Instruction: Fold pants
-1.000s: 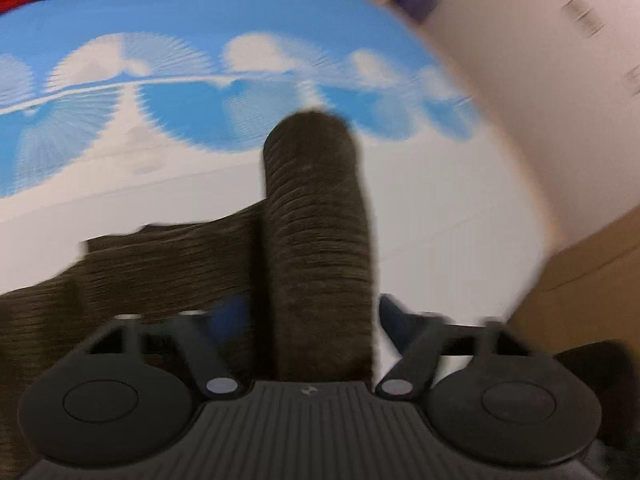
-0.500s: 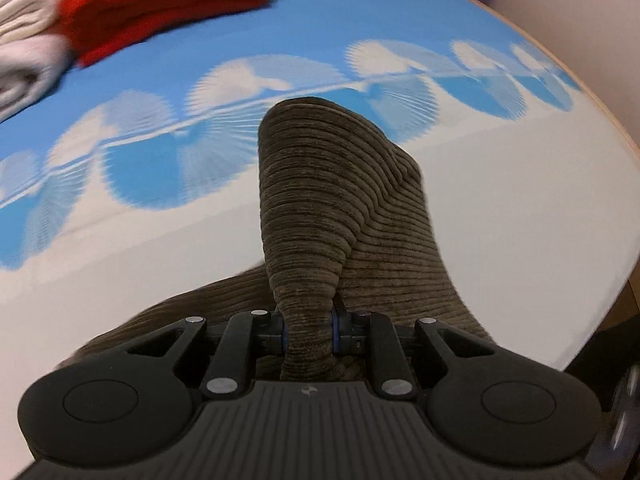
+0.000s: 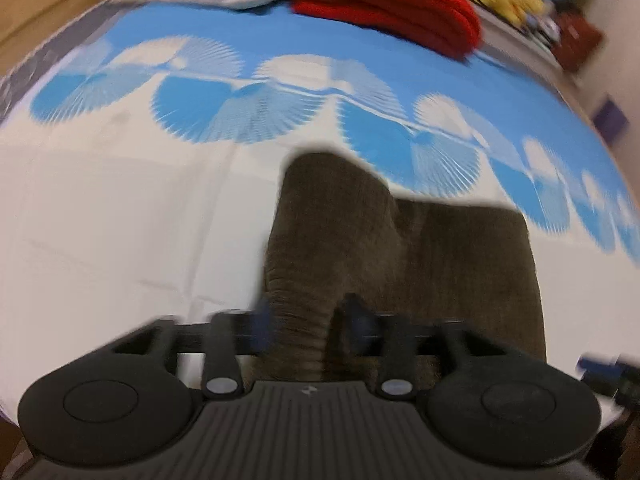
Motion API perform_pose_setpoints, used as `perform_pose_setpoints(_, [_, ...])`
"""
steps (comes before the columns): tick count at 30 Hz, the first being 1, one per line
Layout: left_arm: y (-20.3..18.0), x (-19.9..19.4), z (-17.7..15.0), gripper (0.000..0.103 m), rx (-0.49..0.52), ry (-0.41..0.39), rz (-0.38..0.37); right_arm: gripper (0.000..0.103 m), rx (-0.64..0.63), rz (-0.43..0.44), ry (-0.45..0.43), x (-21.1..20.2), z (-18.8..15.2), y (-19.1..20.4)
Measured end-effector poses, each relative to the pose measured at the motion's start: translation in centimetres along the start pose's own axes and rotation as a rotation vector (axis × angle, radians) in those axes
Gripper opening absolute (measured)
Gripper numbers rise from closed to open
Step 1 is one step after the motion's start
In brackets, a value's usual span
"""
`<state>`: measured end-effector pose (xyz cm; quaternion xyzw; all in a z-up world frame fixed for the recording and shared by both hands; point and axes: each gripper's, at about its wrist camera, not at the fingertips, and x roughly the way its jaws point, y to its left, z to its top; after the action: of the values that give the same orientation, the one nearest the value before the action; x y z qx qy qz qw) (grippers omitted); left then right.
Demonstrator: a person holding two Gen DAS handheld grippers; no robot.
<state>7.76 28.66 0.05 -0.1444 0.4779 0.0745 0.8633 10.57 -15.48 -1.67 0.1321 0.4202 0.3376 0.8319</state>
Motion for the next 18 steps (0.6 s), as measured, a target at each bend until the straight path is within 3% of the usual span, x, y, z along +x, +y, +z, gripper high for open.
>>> perform_pose_setpoints(1, [0.7, 0.1, 0.1, 0.076, -0.029, 0.000, -0.015, 0.067, 0.014, -0.004, 0.014, 0.7, 0.0, 0.1])
perform_pose_setpoints(3, [1.8, 0.9, 0.2, 0.086, -0.096, 0.038, -0.059, 0.072, 0.041, -0.017, 0.036, 2.2, 0.1, 0.1])
perform_pose_setpoints(8, [2.8, 4.2, -0.5, 0.088, -0.116, 0.152, -0.068, 0.079, 0.122, -0.052, 0.075, 5.0, -0.1, -0.2])
perform_pose_setpoints(14, [3.3, 7.5, -1.5, 0.089, -0.146, 0.210, -0.167, 0.081, 0.230, -0.049, 0.127, 8.4, -0.2, -1.8])
perform_pose_setpoints(18, [2.8, 9.0, -1.4, 0.089, -0.130, 0.220, -0.191, 0.082, 0.224, -0.036, 0.158, 9.9, 0.0, -1.7])
